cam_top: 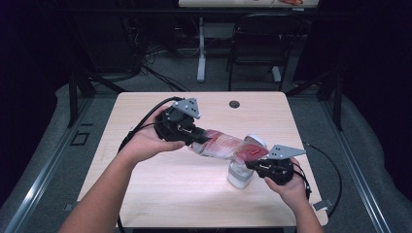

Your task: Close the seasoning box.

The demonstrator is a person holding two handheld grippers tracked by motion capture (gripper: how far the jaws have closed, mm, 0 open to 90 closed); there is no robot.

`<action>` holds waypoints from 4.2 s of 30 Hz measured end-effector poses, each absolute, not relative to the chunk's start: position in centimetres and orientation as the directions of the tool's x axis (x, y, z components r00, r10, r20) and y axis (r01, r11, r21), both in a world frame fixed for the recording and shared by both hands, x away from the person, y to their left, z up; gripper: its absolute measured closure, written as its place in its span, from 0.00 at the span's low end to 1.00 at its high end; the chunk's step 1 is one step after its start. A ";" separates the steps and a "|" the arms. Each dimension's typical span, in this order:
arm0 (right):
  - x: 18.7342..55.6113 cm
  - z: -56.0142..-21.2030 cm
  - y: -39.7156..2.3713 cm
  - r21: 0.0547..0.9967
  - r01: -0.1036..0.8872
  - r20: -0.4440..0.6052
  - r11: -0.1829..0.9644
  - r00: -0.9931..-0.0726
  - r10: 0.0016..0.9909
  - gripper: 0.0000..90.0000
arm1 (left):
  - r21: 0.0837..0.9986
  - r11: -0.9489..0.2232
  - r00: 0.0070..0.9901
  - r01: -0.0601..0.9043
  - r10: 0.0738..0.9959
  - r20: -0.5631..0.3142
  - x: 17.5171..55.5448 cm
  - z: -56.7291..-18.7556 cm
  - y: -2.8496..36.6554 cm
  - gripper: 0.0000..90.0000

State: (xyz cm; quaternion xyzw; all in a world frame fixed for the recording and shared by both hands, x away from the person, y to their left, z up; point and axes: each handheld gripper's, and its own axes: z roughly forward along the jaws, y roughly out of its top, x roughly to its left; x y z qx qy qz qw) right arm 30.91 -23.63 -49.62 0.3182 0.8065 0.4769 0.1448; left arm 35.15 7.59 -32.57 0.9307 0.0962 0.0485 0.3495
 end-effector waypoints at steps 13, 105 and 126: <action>30.9 -49.7 -23.4 0.856 0.376 0.067 0.354 -0.761 0.645 0.91 | 0.663 -0.737 0.979 0.131 0.202 0.031 35.0 -32.2 7.4 0.87; 30.8 -49.6 -24.0 0.866 0.378 0.073 0.327 -0.743 0.665 0.91 | 0.682 -0.726 0.986 0.091 0.164 0.043 34.6 -31.4 6.1 0.87; 30.8 -49.6 -24.2 0.862 0.382 0.076 0.332 -0.746 0.662 0.91 | 0.679 -0.729 0.986 0.088 0.159 0.042 34.6 -31.3 5.8 0.87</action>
